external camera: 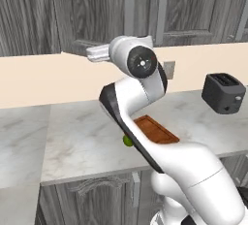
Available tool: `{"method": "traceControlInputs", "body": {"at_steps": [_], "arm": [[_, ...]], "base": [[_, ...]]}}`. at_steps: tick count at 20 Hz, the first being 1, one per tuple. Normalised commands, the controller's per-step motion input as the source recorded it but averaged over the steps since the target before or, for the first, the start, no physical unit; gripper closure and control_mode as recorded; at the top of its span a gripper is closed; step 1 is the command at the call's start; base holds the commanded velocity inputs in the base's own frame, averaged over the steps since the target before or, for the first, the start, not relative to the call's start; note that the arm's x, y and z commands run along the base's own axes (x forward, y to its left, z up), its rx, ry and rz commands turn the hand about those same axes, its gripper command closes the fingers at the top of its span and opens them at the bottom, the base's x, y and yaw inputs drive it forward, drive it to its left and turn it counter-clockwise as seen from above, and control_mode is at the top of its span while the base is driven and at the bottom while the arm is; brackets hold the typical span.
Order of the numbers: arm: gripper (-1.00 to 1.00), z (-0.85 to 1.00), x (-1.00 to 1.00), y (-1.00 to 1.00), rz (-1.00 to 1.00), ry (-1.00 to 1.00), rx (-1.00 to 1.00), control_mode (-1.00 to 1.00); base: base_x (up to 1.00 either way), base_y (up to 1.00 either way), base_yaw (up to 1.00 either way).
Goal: Open the cabinet. Place the bowl and condiment on the counter. Then place the lime and garlic on the cutting board.
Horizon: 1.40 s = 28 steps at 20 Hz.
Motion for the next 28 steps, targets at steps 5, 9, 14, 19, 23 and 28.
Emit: {"method": "traceControlInputs", "body": {"at_steps": [5, 9, 14, 19, 23, 28], "arm": [[1.0, 0.0, -0.06, 1.0, -0.01, 0.03, -0.01, -1.0], [1.0, 0.0, -0.01, 1.0, -0.02, 0.05, -0.04, -1.0], [-1.0, 0.0, -0.03, 0.53, 0.0, 0.05, -0.02, -1.0], [-1.0, 0.0, -0.81, -0.91, 0.0, 0.02, 0.02, -1.0], [-1.0, 0.05, -1.0, -0.7, 0.0, 0.0, 0.02, -1.0], [-1.0, 0.17, -0.87, -0.54, 0.0, 0.02, 0.15, -1.0]], "base": [[0.0, 0.0, 0.0], [0.0, 0.0, 0.0], [0.0, 0.0, 0.0], [0.0, 0.0, 0.0], [0.0, 0.0, 0.0], [0.0, 0.0, 0.0]]}}
